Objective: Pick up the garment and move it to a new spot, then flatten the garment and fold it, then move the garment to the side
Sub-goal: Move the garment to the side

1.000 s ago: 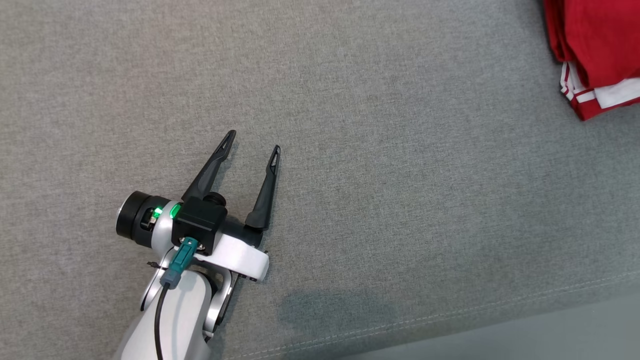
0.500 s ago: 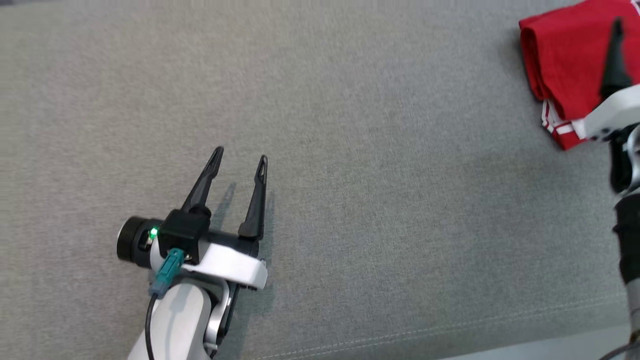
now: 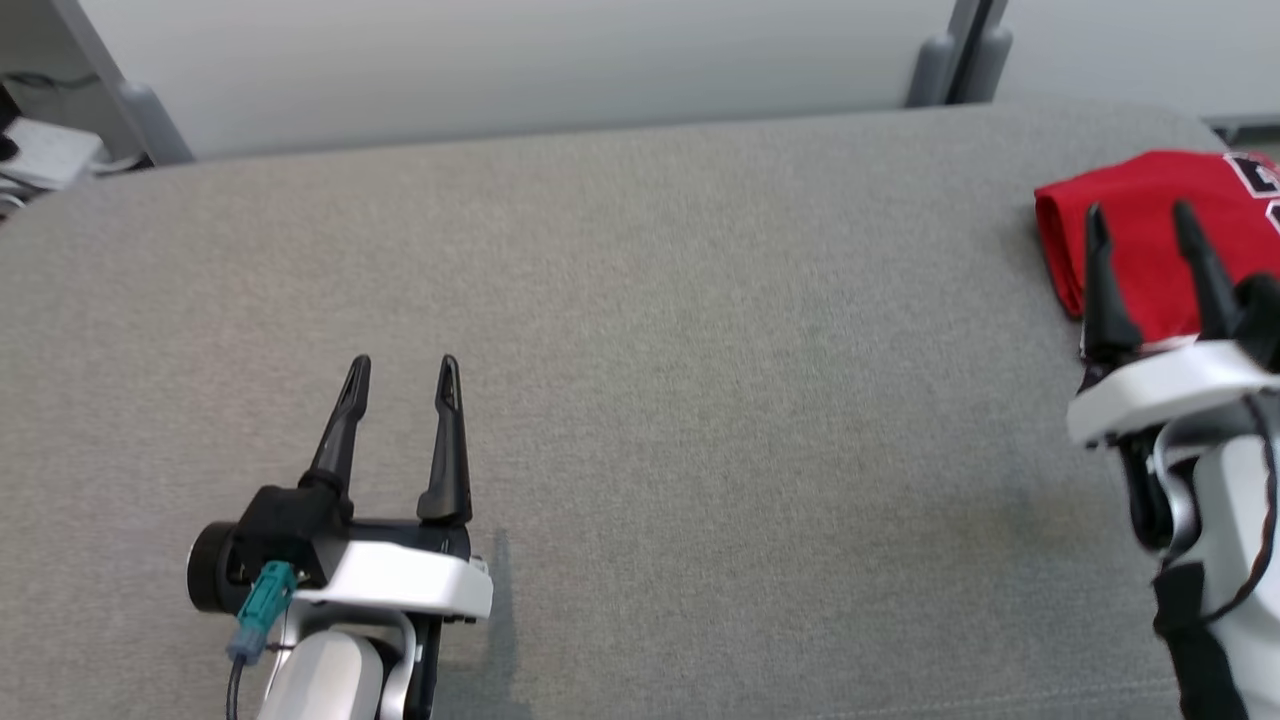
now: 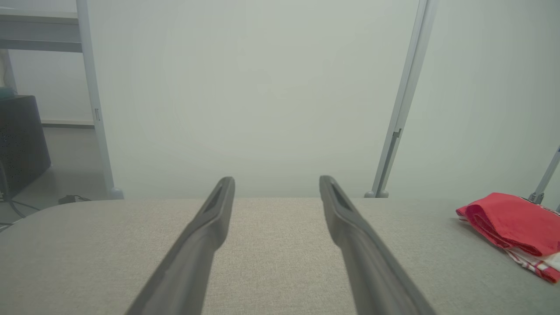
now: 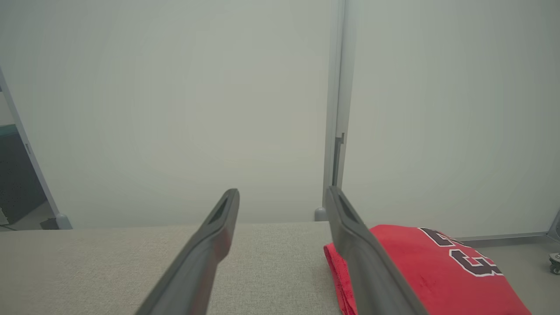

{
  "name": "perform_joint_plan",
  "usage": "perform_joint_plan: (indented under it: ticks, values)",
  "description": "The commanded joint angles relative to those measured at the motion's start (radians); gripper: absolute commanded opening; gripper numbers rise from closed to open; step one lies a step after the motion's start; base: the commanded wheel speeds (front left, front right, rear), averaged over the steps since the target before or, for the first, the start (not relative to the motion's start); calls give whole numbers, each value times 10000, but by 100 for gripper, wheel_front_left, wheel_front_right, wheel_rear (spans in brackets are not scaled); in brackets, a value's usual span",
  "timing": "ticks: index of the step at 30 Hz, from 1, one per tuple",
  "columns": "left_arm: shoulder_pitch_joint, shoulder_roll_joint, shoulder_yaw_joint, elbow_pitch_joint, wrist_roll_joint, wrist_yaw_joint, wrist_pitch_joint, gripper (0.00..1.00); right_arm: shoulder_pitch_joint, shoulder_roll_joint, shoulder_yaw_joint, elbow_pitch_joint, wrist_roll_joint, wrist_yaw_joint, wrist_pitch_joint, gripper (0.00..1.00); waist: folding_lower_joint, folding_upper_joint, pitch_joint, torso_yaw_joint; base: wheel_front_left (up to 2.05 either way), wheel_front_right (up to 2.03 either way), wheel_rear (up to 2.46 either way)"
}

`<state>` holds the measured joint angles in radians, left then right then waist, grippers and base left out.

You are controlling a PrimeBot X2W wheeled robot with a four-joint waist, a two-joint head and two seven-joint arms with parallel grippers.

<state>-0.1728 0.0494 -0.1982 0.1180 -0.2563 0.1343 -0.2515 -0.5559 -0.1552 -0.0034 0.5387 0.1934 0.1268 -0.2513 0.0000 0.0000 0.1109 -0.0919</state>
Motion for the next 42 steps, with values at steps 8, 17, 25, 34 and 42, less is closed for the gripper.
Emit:
perform_joint_plan:
  ticks: [8,17,25,34,42]
  values:
    - [636,40,624,-515,133,-96,-102,100,1274,134,523,-985,118,39,-105,100,0,0,-1256,451,0,0,0]
    - [1185,18,752,-646,254,-302,-102,100,2771,35,588,-2048,523,39,-105,100,0,0,-1861,746,0,0,0]
    - [1817,13,799,-499,324,-703,-102,100,4051,188,401,-2717,543,39,-105,100,0,0,-2254,805,0,0,0]
    - [2688,11,686,-412,650,-826,-103,100,5777,339,716,-3897,541,39,-105,100,0,0,-2498,793,0,0,0]
    - [2735,10,596,-108,713,-745,-103,100,6100,361,637,-4117,602,39,-105,100,0,0,-2497,769,0,0,0]
